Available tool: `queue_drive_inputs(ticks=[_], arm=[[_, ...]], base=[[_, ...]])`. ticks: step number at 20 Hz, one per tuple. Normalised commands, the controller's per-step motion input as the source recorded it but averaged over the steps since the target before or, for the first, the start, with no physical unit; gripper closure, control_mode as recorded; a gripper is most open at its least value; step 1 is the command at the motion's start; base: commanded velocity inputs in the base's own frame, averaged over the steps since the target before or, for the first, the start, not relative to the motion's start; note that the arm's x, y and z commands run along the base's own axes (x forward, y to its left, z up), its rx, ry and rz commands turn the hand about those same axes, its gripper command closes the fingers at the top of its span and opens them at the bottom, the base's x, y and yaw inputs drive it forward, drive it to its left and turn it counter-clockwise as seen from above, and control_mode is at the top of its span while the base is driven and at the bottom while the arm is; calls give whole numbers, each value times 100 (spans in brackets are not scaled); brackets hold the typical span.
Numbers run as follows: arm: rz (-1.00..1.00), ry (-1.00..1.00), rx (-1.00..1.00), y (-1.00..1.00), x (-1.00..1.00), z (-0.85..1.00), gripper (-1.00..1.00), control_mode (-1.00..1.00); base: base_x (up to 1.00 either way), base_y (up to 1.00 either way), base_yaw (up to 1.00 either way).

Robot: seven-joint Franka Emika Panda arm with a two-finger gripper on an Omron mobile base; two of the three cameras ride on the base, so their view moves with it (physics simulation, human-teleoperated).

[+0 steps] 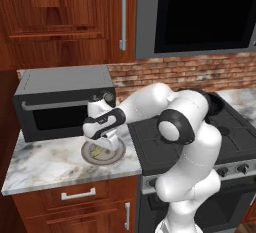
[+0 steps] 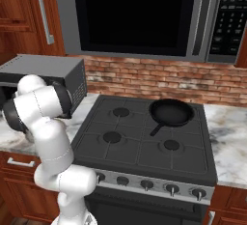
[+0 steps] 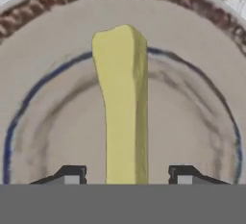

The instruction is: Pick up the butter stick and place it in the pan. Then turn on the burner for the pan.

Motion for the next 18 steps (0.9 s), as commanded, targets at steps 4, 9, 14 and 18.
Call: queue_drive_inputs(ticks=[4,9,14,18], arm=[[0,-5,0,0,-13,-5,100,-100],[0,-20,0,-16,-49,2,100,-100],[0,-19,1,-33,-46,39,100,-100],[0,-13,1,-45,-31,72,100,-100]], base=[[0,0,0],[0,0,0],[0,0,0],[0,0,0]])
